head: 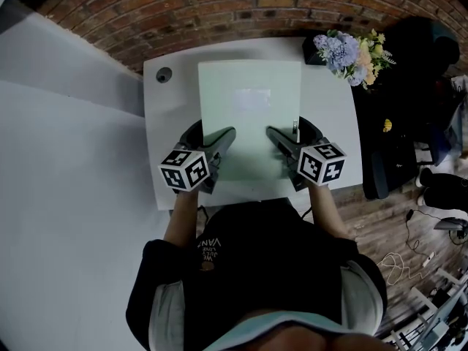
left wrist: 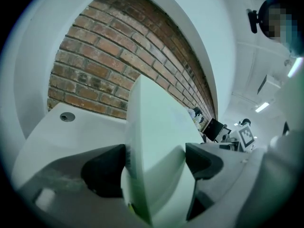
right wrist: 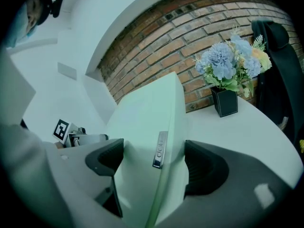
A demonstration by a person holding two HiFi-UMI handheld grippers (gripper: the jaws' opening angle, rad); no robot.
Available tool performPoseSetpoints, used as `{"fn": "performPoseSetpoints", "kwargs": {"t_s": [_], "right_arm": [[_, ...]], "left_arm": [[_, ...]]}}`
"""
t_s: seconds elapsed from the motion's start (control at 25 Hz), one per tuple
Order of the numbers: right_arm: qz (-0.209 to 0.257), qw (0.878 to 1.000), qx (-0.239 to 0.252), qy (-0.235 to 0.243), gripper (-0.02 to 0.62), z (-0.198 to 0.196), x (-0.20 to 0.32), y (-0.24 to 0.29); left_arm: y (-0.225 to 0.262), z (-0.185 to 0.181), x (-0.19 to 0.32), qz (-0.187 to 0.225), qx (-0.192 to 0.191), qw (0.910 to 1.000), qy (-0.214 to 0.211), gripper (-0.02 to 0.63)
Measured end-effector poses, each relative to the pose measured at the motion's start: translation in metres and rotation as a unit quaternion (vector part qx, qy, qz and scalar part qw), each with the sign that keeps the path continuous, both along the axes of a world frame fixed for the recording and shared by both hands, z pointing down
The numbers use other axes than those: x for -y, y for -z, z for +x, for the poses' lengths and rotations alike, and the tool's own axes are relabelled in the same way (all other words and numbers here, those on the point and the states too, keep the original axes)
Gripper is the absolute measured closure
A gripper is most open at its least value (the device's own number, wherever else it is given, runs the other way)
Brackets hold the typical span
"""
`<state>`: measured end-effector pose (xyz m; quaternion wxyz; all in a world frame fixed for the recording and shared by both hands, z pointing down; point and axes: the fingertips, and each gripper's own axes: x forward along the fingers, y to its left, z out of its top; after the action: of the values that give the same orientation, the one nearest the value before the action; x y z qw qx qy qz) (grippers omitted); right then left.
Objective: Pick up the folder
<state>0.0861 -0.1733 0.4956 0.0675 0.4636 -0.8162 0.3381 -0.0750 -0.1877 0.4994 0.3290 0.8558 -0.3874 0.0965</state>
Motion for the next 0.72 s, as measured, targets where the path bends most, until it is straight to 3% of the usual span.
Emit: {"fn": "performPoseSetpoints", "kwargs": {"t_s": [0.72], "right_arm": [[0.05, 0.999, -0.008, -0.019, 0.202, -0.014, -0.008, 0.034]], "left_arm": [[0.038, -0.012, 0.0, 0.07, 0.009, 0.9972, -0.025, 0.193]]}}
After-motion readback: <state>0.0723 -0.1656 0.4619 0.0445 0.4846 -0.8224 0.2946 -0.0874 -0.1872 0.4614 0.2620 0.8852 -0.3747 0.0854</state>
